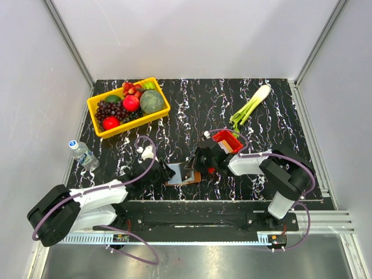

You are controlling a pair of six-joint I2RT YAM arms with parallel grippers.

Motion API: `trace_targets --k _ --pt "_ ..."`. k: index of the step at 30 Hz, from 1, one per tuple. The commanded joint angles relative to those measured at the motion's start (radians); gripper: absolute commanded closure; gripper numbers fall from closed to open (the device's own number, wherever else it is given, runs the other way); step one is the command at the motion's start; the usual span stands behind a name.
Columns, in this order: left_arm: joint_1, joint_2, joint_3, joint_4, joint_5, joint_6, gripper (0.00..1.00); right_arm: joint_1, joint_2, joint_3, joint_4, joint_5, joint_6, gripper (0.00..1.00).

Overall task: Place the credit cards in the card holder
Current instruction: Insert the credit card into the card holder.

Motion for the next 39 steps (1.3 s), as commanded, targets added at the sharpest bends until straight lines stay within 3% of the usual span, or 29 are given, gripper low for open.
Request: trace_targets --k 1,8,16,27,35,39 --pt "0.004 0.051 -0.002 -0.088 -0.085 0.03 0.68 -0.003 0.003 -0.007 -0.146 0.005 -0.041 1.0" --pt "0.005 0.177 -0.02 0.003 -0.051 -0.001 0.84 -0.003 -0.023 -0.006 -0.193 0.025 -0.055 1.0" --pt "0.005 0.173 -0.017 0.011 -0.034 0.005 0.85 -0.003 0.052 0.002 -0.112 -0.004 -0.034 1.0" --pt "0.005 0.095 -0.028 -0.032 -0.039 0.015 0.83 -0.002 0.076 -0.013 -0.04 0.082 -0.031 1.0" --pt "0.005 0.026 -0.012 -0.101 -0.076 0.027 0.71 0.018 0.112 0.043 -0.128 0.074 -0.06 1.0" --pt "0.008 -0.046 -0.002 -0.199 -0.125 0.033 0.58 0.044 0.102 0.096 -0.217 0.129 -0.096 0.98"
